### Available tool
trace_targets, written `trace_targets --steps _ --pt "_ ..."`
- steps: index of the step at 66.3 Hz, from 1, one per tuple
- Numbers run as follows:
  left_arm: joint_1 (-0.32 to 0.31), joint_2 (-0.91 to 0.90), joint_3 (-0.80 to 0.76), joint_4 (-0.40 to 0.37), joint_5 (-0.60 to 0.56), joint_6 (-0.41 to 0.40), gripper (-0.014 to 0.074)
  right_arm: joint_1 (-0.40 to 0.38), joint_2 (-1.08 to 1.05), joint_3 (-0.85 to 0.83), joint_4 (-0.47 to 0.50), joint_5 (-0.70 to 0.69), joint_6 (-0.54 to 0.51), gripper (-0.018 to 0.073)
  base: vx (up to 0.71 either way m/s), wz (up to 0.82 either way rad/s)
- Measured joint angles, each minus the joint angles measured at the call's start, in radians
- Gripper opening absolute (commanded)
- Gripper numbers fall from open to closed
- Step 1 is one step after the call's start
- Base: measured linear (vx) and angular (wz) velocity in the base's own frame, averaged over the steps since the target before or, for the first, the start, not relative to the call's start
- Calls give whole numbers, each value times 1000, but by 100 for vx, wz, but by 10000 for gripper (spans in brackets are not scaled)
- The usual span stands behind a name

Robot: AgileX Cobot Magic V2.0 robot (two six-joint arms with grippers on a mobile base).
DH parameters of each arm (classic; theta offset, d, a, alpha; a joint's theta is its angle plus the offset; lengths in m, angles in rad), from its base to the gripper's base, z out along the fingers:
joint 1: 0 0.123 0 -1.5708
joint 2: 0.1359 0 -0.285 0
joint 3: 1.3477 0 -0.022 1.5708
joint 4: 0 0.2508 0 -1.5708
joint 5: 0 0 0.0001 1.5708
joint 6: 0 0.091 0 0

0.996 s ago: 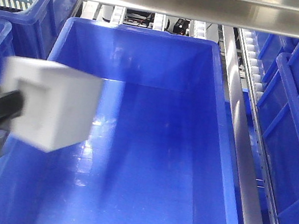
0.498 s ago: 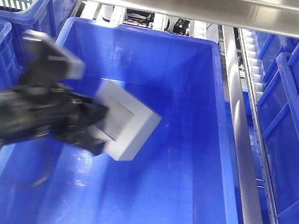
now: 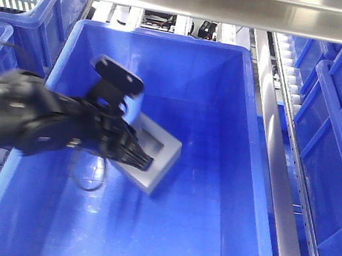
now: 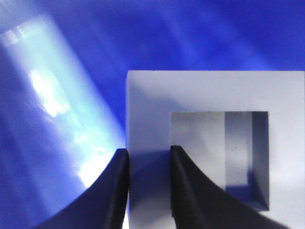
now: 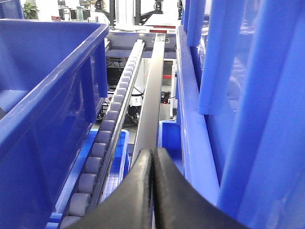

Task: Sort gray base to blue bin
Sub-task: 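Lower the gray block into the blue bin with the left gripper, then open the left gripper and lift it away from the block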

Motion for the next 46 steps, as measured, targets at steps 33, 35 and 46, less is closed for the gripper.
trace_targets --steps 33,35,46 --pt "0 78 -12 -32 -14 -4 383 0 0 0 0 0 0 -9 0 0" --pt "0 76 -12 -32 -14 -4 384 0 0 0 0 0 0 -9 0 0" --pt "0 27 -12 -32 16 -5 376 0 0 0 0 0 0 -9 0 0"
